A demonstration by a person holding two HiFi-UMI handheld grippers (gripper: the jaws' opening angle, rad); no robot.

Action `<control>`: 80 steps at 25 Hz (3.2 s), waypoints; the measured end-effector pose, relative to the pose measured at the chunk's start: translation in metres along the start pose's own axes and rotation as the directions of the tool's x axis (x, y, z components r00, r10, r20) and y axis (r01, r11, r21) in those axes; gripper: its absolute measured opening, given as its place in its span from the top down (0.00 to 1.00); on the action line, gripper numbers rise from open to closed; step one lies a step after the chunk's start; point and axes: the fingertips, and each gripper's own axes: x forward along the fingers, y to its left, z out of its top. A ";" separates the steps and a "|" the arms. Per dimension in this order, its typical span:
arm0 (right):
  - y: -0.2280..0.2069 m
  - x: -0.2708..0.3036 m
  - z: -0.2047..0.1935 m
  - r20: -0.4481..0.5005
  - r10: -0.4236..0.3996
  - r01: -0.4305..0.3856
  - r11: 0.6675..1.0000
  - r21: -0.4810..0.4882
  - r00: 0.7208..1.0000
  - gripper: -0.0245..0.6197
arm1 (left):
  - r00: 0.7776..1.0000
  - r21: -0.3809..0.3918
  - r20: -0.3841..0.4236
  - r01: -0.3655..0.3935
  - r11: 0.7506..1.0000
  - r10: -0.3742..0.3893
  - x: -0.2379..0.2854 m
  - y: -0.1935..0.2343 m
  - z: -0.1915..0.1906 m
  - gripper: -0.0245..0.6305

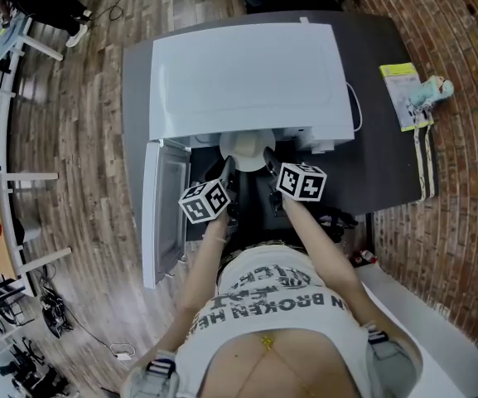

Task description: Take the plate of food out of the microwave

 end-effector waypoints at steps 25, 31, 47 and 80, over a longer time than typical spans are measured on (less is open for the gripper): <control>-0.009 -0.037 -0.019 -0.102 0.113 -0.121 0.990 -0.079 0.988 0.83 | 0.986 -0.096 0.112 -0.113 0.989 0.124 -0.035 -0.029 -0.046 0.83; -0.007 -0.043 -0.021 -0.102 0.111 -0.122 0.987 -0.108 0.989 0.83 | 0.984 -0.086 0.125 -0.117 0.989 0.127 -0.040 -0.031 -0.050 0.83; 0.026 -0.045 -0.044 -0.035 0.056 -0.057 0.998 -0.040 0.998 0.83 | 0.993 -0.081 0.094 -0.062 0.995 0.070 -0.071 -0.007 -0.045 0.83; 0.051 -0.079 -0.105 0.053 0.009 -0.010 1.000 0.016 0.999 0.83 | 0.999 0.002 0.053 0.010 1.000 -0.010 -0.123 0.008 -0.074 0.83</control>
